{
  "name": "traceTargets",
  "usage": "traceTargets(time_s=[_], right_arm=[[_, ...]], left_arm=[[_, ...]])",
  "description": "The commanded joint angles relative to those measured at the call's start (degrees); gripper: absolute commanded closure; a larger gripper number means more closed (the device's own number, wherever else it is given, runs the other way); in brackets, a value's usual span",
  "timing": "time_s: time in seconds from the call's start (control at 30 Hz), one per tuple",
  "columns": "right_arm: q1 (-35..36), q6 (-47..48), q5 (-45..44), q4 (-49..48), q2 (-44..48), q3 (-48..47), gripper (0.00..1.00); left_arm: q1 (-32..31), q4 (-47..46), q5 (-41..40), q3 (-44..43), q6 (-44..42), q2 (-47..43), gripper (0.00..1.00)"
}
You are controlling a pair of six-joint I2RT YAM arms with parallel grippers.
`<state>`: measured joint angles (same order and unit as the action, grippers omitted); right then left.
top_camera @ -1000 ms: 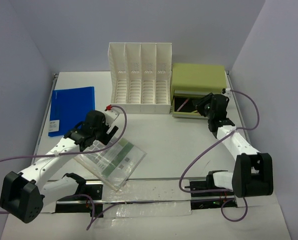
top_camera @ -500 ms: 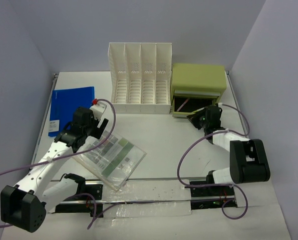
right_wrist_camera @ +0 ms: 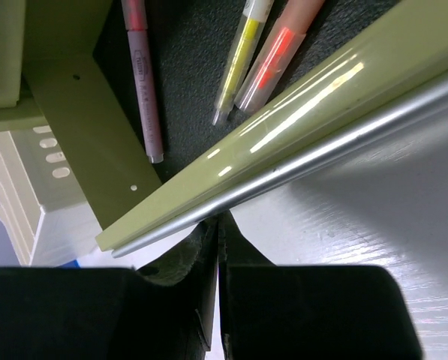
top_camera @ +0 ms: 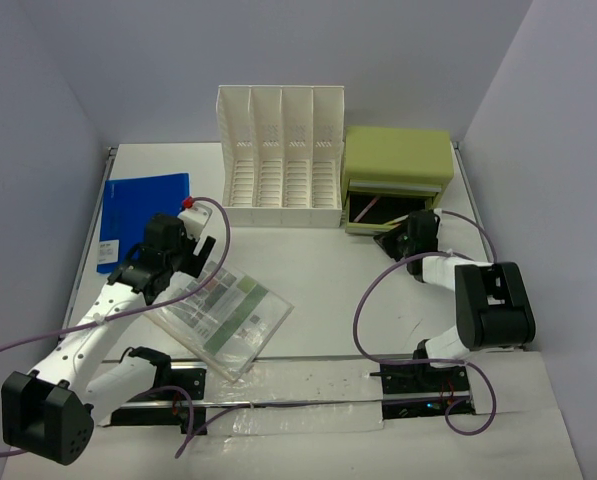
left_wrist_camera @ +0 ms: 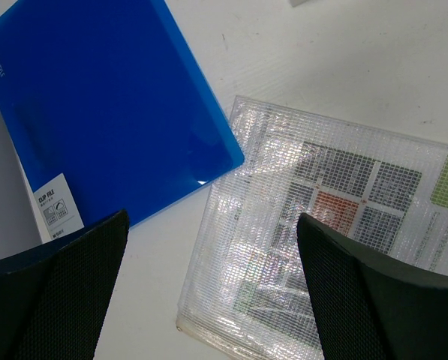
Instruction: Organize the desk
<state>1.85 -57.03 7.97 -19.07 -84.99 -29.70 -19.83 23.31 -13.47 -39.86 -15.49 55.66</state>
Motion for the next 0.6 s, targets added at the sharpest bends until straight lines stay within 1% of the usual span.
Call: traceTargets(time_s=[0.0, 0.23, 0.37, 0.43, 0.57], right_arm=[[-0.7, 0.9, -5.6, -3.4, 0.0, -3.7, 0.91], [-1.4, 2.3, -9.2, -2.4, -0.8, -7.4, 0.91], [-1.6, 2.4, -11.0, -1.9, -1.3, -7.7, 0.91], [-3.2, 2.3, -11.7, -2.3, -1.4, -7.5, 0.91], [-3.9, 2.1, -11.4, -4.0, -3.7, -8.9, 0.91]], left_arm=[[0.5, -2.3, 1.1, 0.2, 0.3, -0.6, 0.01], [0.7, -2.1, 1.0, 0.2, 0.3, 0.1, 0.01], [0.8, -2.2, 0.6, 0.2, 0.3, 0.2, 0.01], [0.8, -2.3, 0.7, 0.2, 0.3, 0.3, 0.01], [0.8, -2.2, 0.9, 0.1, 0.3, 0.7, 0.01]])
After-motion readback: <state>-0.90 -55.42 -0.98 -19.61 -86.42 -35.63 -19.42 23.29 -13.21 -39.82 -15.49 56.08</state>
